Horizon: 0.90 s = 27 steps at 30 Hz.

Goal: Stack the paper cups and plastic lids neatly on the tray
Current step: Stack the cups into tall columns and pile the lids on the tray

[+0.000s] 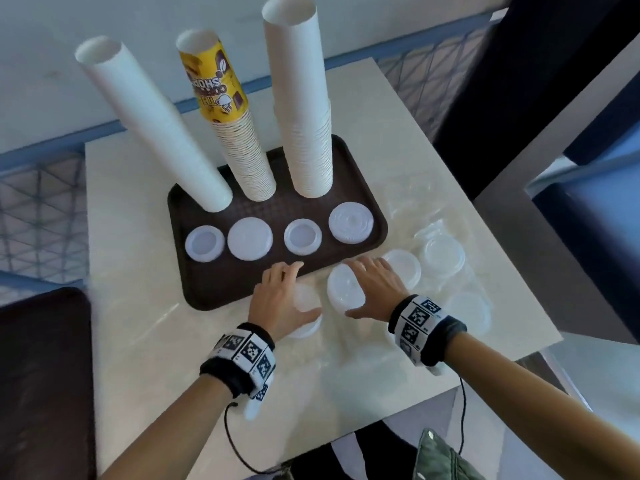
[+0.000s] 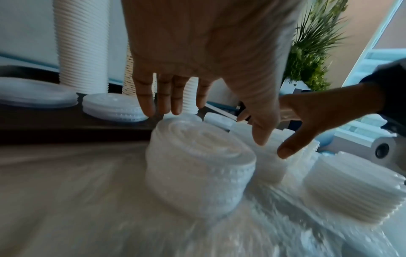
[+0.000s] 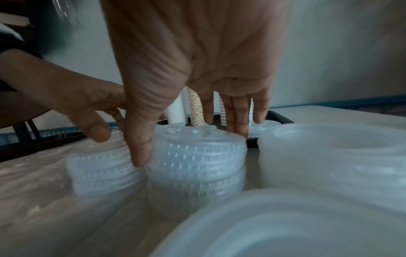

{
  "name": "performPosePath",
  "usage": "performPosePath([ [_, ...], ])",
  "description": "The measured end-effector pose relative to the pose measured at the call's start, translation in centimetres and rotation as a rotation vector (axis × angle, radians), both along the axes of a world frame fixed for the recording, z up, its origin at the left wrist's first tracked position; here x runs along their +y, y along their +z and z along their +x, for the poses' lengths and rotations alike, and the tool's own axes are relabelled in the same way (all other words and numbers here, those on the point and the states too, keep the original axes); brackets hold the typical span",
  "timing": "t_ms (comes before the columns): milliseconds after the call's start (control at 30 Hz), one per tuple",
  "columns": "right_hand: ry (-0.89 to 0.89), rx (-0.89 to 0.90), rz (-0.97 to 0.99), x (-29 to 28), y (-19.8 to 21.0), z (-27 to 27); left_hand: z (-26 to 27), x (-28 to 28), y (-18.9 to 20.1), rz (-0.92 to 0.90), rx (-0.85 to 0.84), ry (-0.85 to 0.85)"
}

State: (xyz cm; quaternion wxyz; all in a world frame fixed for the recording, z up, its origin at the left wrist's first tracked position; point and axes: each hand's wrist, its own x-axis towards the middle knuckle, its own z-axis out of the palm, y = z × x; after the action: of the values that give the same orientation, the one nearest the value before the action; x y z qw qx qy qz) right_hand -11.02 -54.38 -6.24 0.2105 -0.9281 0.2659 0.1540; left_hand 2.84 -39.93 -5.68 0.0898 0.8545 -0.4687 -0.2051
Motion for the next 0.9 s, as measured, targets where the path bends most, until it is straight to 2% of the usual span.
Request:
performPosePath([
  [100,-0.005,0.043,-0.002,0.3,-0.4,0.8,-0.5,0.7,-1.0,0.099,-0.025,0.023],
  [400,-0.004,0.104,-0.031,0.8,-0.4,1.9,-1.2,1.2,-2.7,0.211,0.031,0.001],
  [600,0.015,0.192,-0.062,1.3,-0.7,2.4,-1.6,1.2,-3.2,0.239,0.079,0.04],
  [900,0.019,0.309,-0.091,2.0,-1.1,3.1,-1.7,1.0,-3.6,0.244,0.042,0.041],
])
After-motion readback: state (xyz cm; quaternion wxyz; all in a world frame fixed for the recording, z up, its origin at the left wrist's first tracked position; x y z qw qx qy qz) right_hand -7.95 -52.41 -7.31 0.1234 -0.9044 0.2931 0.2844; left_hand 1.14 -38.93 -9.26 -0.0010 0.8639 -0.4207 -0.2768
